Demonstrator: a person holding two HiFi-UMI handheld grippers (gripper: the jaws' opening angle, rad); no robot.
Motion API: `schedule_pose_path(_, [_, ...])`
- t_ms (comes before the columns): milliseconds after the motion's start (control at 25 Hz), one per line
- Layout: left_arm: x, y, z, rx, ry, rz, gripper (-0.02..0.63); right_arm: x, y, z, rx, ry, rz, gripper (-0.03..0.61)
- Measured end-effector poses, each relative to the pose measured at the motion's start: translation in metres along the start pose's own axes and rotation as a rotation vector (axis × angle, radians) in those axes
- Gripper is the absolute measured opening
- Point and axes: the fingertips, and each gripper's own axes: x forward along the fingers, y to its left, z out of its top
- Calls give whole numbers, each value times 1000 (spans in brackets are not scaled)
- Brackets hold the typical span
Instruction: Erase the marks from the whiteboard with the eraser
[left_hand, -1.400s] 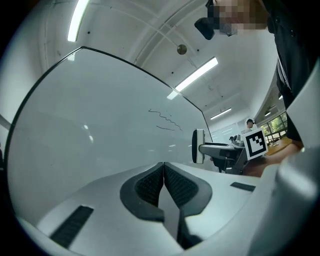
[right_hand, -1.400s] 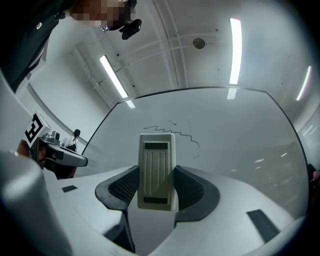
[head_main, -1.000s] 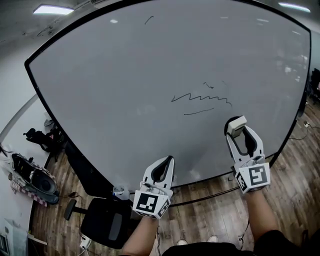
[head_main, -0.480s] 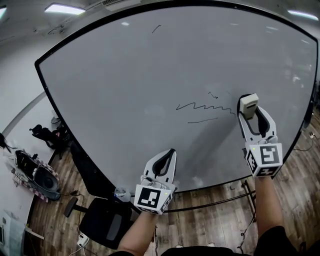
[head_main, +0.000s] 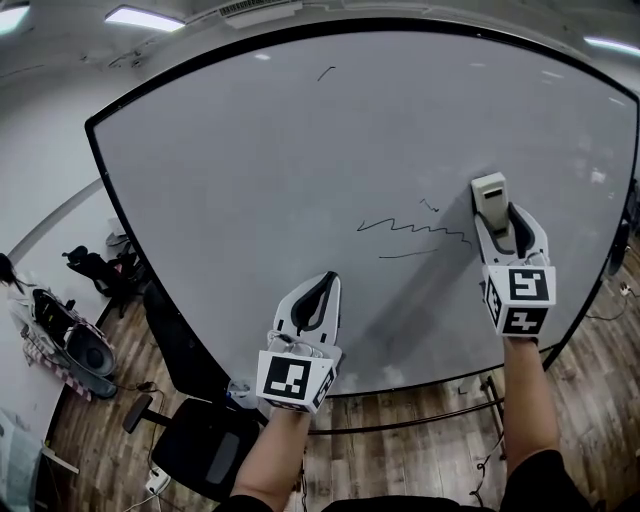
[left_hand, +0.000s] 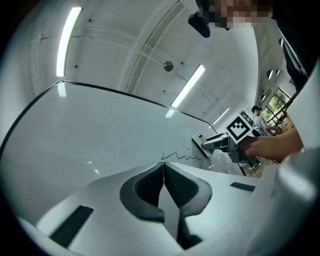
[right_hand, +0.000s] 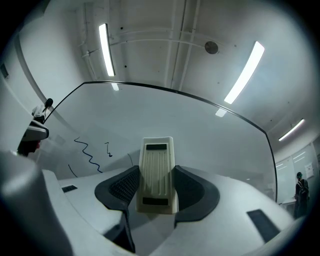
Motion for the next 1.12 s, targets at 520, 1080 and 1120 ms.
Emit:
schedule_pose_path(520, [-6, 19, -16, -50, 44, 99, 21, 0, 49, 16, -45, -21, 29, 242])
schedule_pose_path(1080, [-13, 24, -13, -91, 36, 136, 21, 3, 101, 24, -70, 7, 103, 242])
schedule_pose_path(1120, [-15, 26, -14, -88, 37, 142, 21, 3, 109, 26, -72, 5, 117, 242])
